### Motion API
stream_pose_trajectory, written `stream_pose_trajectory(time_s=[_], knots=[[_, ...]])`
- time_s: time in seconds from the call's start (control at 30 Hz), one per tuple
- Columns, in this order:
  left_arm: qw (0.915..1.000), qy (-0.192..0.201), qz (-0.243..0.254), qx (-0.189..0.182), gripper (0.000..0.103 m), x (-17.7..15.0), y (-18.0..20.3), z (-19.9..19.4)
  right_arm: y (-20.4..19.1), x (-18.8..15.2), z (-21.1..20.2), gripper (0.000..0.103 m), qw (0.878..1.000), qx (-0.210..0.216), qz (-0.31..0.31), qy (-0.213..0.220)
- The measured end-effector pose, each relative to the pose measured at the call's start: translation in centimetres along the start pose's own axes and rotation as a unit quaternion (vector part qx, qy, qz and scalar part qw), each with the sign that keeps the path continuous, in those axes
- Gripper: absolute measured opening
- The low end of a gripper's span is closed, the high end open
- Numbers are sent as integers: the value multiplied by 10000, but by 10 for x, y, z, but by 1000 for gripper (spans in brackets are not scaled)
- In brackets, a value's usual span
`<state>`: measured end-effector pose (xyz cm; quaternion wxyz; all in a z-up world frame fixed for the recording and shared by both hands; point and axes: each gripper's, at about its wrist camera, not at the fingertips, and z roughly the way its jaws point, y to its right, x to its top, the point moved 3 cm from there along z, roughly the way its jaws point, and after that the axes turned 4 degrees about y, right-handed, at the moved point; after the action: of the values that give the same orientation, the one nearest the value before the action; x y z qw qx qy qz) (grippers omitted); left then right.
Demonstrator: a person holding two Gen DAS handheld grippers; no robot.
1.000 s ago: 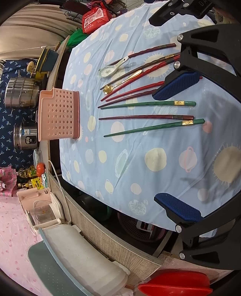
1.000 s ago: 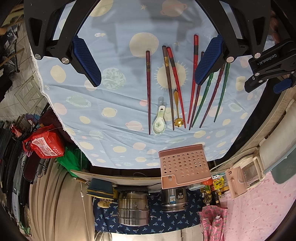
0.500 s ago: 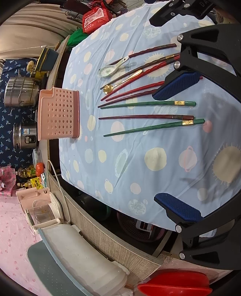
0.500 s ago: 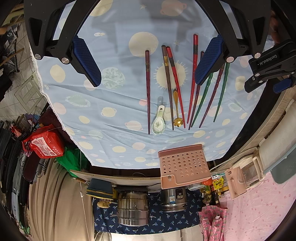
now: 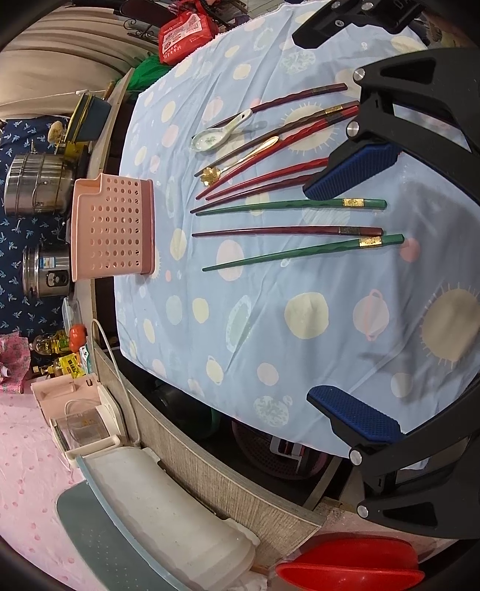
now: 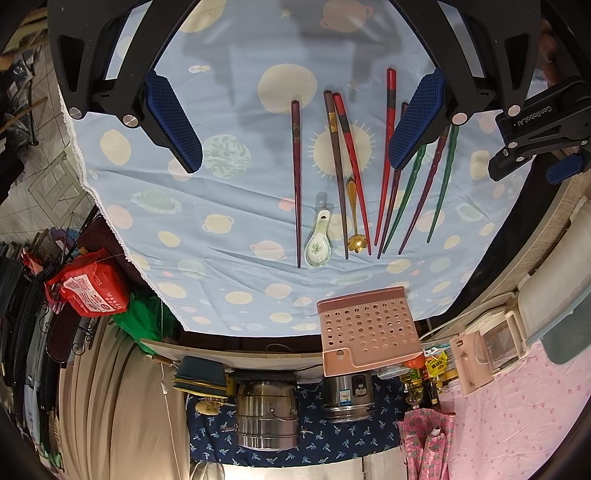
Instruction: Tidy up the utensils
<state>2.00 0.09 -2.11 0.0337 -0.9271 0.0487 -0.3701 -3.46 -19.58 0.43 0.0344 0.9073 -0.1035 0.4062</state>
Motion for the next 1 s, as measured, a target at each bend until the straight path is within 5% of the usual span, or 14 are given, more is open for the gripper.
stream_pose_trajectory(time_s=[1.0], knots=[[10000, -21, -9, -49, 96, -2, -1, -2, 2, 0, 0, 96, 10000, 6, 15, 7]])
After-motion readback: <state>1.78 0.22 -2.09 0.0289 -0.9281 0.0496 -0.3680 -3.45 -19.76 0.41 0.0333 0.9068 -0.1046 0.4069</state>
